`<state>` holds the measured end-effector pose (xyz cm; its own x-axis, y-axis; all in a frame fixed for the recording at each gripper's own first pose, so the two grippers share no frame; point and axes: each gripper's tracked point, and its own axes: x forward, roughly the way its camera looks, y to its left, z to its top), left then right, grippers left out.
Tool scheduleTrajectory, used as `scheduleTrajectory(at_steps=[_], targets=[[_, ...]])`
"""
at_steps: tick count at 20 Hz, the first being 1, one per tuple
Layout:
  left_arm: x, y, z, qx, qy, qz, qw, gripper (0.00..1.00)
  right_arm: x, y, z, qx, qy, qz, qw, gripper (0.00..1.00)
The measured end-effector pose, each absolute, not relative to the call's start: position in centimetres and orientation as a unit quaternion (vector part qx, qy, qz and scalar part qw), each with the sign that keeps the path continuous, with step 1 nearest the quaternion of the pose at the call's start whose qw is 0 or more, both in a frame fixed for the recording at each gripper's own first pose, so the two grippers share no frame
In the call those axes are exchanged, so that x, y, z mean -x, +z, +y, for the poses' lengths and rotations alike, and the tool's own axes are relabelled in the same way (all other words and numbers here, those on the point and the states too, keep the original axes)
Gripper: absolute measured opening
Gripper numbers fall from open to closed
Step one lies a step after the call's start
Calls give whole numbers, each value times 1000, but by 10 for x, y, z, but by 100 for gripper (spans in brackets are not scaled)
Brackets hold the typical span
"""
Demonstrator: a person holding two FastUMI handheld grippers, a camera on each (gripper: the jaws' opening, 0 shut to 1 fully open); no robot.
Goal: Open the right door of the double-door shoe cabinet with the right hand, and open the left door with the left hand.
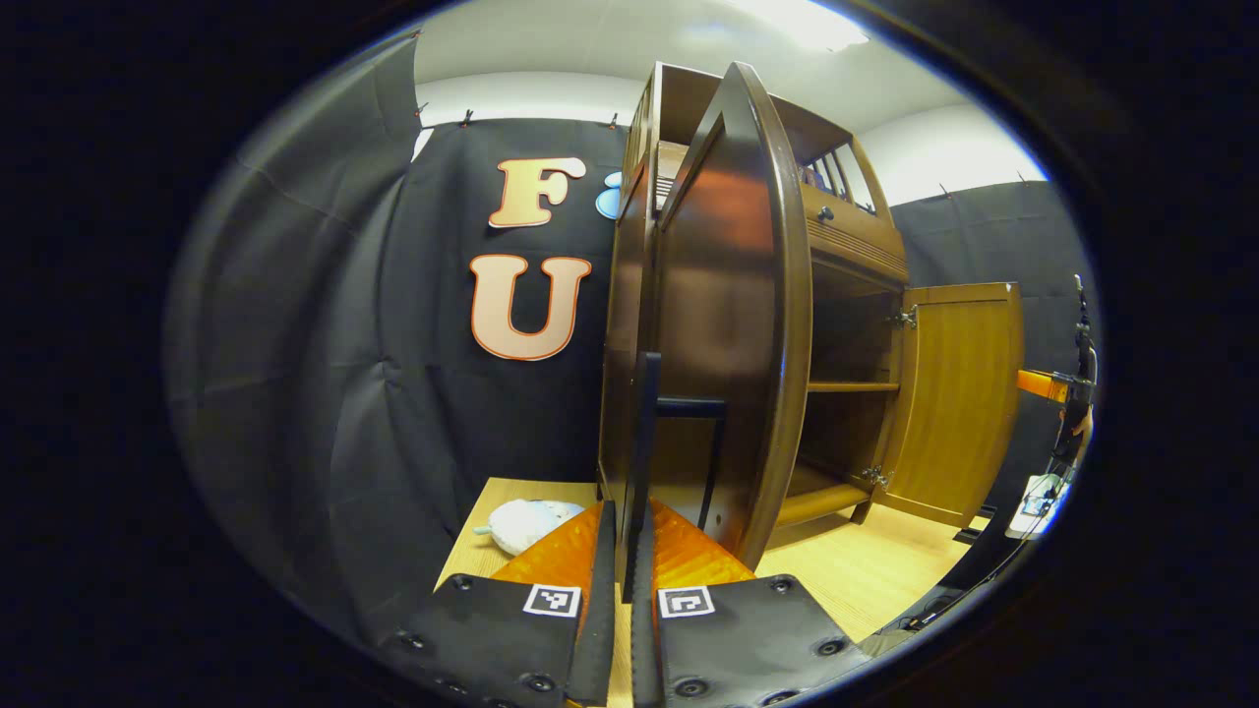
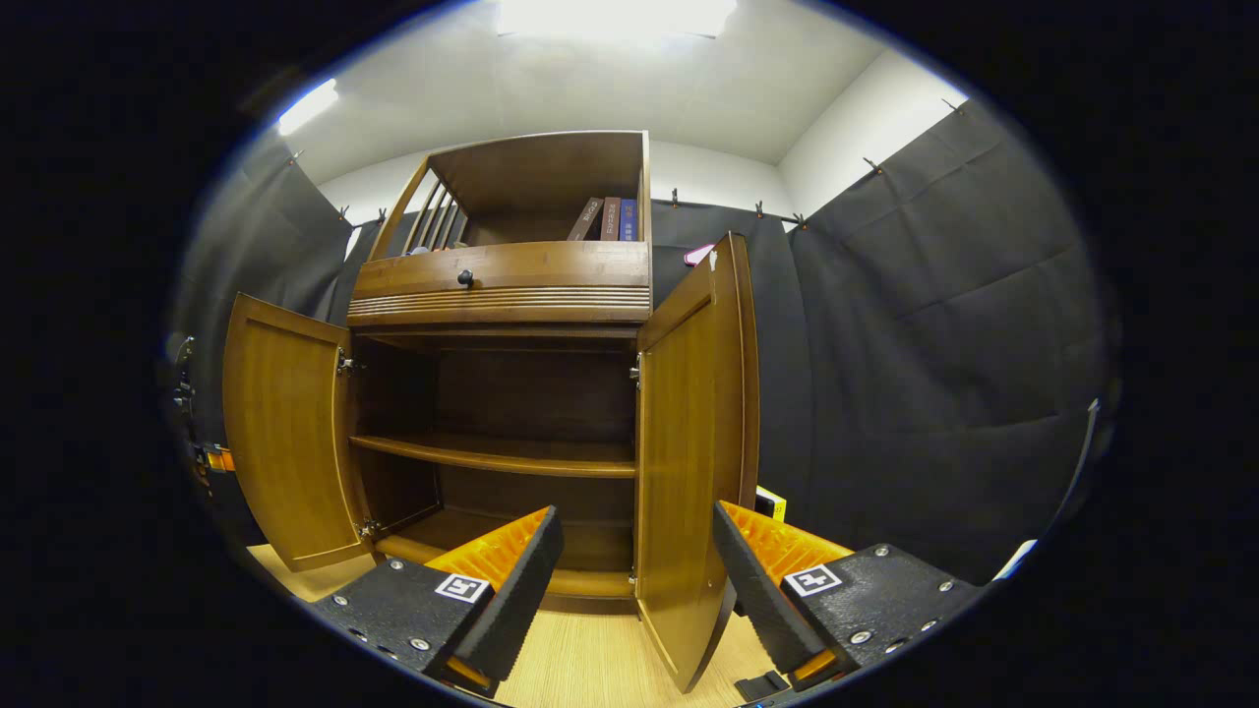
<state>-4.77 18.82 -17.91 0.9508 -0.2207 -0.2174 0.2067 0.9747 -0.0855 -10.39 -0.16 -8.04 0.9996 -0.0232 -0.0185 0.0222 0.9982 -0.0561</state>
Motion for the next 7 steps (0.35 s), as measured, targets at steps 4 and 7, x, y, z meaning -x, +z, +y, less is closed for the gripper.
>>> scheduleTrajectory(at_steps=[4,7], targets=[[49,-180,191,27,-108,117,987,21,110,-80,-1,29,-10,10,999,93],[52,-178,189,16,-100,121,987,20,113,-82,0,25,-7,12,1000,93]])
